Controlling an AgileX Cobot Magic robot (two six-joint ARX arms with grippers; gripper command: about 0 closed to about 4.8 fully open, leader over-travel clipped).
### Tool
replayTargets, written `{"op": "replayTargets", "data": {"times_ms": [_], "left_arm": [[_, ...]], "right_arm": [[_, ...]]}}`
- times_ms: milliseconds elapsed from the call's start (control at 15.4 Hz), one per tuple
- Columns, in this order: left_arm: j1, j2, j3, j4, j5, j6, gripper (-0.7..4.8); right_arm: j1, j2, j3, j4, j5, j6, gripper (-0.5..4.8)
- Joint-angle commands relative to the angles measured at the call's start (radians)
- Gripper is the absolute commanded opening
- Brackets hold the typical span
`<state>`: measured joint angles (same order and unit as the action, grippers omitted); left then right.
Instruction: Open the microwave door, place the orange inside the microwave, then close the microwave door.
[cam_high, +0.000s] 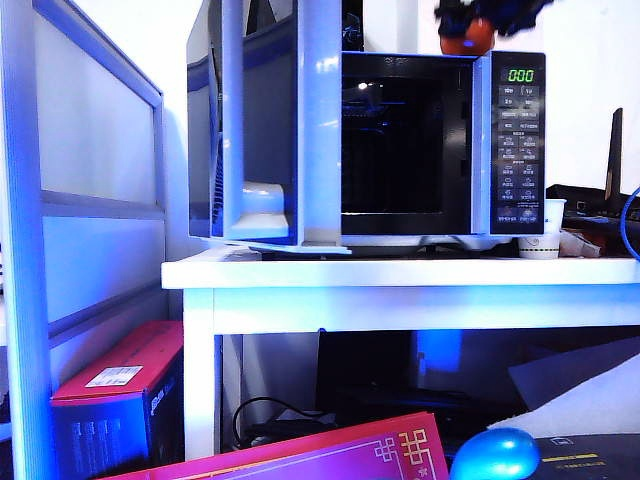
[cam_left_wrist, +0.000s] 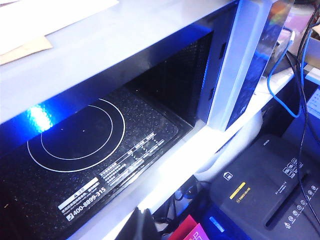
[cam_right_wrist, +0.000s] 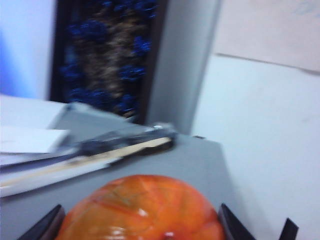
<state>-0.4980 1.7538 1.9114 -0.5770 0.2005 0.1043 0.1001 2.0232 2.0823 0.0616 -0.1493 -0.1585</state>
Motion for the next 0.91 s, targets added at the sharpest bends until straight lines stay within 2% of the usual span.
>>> {"op": "replayTargets", "data": {"times_ms": [65,195,324,519,714,908], "left_arm": [[0.0,0.009,-0.009,-0.077,0.002,-0.007,-0.03],[0.0,0.009,-0.009,-0.08,0.002,-0.008,-0.03],[0.0,0.009,-0.009,-0.08,0.003,-0.008,-0.03],[0.0,0.009,-0.009,-0.08,0.002,-0.007,-0.03],[0.0,0.009,-0.009,-0.08,0.004,-0.008,-0.03],[0.0,0.01,-0.009,-0.077,0.005,-0.008,-0.03]], "right_arm": [[0.002,-0.094,0.005,-0.106,-0.037,-0.003,1.17],[0.011,-0.182,0.005,-0.203,-0.047,-0.003,1.16],[0.014,-0.263,0.005,-0.371,-0.125,-0.003,1.06],[0.026,-0.335,0.004,-0.558,-0.19,-0.035,1.02],[0.064,-0.399,0.004,-0.665,-0.195,-0.074,1.02],[0.136,-0.413,-0.003,-0.795,-0.185,-0.203,1.02]]}}
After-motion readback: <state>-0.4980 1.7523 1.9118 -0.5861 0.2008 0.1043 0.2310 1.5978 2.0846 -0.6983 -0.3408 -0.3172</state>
